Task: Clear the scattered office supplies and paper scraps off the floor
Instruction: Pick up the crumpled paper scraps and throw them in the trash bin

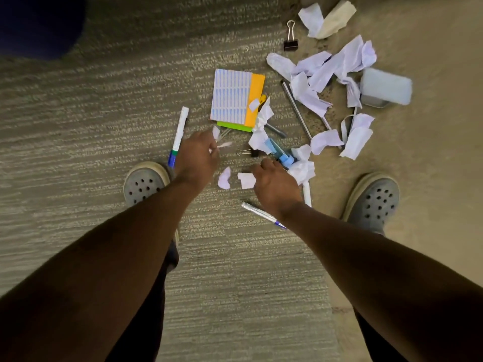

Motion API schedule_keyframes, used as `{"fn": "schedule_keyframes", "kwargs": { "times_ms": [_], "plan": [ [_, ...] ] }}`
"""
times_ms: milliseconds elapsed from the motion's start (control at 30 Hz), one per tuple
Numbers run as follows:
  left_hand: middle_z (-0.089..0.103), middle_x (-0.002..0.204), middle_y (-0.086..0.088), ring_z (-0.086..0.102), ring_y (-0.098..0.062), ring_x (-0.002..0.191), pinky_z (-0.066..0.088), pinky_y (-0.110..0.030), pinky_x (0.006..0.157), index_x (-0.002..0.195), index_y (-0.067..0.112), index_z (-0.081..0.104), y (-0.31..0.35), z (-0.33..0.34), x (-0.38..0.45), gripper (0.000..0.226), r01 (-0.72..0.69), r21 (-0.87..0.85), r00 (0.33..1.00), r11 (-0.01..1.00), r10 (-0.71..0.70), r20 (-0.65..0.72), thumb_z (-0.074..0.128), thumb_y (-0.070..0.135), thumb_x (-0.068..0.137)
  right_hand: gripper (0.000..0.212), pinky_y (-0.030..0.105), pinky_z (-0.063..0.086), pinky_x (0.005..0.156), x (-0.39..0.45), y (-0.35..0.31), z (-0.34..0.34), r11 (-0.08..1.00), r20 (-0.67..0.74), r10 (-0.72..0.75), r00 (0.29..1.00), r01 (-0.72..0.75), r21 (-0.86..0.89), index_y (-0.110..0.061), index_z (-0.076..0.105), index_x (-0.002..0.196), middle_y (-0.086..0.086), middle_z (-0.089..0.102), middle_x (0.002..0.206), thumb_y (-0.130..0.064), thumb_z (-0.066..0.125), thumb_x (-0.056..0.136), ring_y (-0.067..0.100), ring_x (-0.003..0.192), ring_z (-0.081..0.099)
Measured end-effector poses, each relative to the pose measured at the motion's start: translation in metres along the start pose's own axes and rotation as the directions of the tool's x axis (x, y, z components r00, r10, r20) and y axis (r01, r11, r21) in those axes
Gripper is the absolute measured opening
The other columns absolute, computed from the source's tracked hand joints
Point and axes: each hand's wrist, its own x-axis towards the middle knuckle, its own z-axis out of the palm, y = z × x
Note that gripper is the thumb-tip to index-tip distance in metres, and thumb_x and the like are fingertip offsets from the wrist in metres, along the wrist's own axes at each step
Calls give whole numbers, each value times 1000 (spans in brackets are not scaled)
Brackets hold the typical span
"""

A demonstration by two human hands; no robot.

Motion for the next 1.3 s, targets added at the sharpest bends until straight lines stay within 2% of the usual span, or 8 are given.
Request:
{"fn": "schedule_keyframes", "kwargs": {
  "times_ms": [233, 400, 533, 667, 800, 933, 1067, 1300],
  "plan": [
    [64, 107, -15, 61, -33, 93, 50, -37, 74, 126, 18, 58, 13, 12, -41, 43, 39, 4, 996, 999, -39, 81, 52, 3, 86, 11, 33, 39, 55, -6, 15, -25, 931, -165, 205, 965, -141, 336, -11, 52, 71, 17, 62, 75, -15, 56, 81, 37, 70, 59],
    [58, 114, -18, 63, -35, 91, 54, -39, 77, 120, 7, 65, 13, 25, -41, 34, 113, -11, 993, 993, -113, 36, 53, 2, 88, 16, 28, 37, 53, 12, 23, -45, 856, -174, 401, 900, -300, 421, -16, 49, 66, 4, 51, 58, -28, 41, 72, 32, 59, 53],
    [42, 128, -14, 55, -26, 105, 53, -38, 88, 126, 15, 52, 15, 35, -33, 46, 121, 6, 988, 993, -121, 97, 71, 24, 84, 16, 33, 36, 60, 36, 27, -56, 822, -231, 452, 862, -302, 482, -19, 49, 84, 11, 62, 75, -24, 42, 70, 35, 70, 54],
    [40, 123, -14, 54, -29, 100, 55, -41, 84, 126, 15, 52, 15, 40, -30, 49, 4, 177, 988, 984, -31, 152, 65, -3, 82, 43, 35, 34, 63, 60, 24, -59, 889, -269, 380, 885, -269, 371, -16, 49, 122, 19, 66, 86, -23, 44, 79, 40, 81, 61],
    [48, 117, -17, 54, -32, 100, 52, -43, 83, 111, 4, 63, 10, 39, -31, 37, 2, 99, 990, 995, -16, 140, 56, -15, 79, 46, 36, 36, 67, 79, 21, -57, 922, -118, 323, 939, -284, 262, -16, 34, 135, 17, 66, 100, -31, 45, 92, 39, 94, 62],
    [59, 108, -18, 59, -32, 96, 42, -27, 79, 99, 0, 67, 8, 33, -28, 24, 89, -42, 994, 995, -87, 59, 58, -10, 79, 58, 35, 37, 67, 82, 17, -57, 943, -38, 270, 962, -256, 212, -23, 30, 135, 12, 67, 102, -45, 58, 90, 35, 95, 63],
    [66, 89, -15, 61, -28, 81, 41, -27, 64, 85, 3, 63, 20, 18, -20, 8, 125, -228, 989, 966, -139, -47, 59, -2, 82, 36, 33, 40, 66, 89, 19, -54, 972, -100, 211, 972, -199, 123, -21, 38, 126, 12, 66, 106, -32, 53, 95, 34, 96, 64],
    [73, 104, -6, 59, -6, 88, 40, -9, 69, 98, 10, 71, 46, -5, 29, 13, 123, -394, 980, 911, -173, -94, 67, 10, 87, 24, 34, 38, 66, 89, 22, -47, 974, -94, 199, 975, -186, 131, -15, 44, 118, 17, 64, 103, -23, 47, 96, 37, 96, 61]
  ]
}}
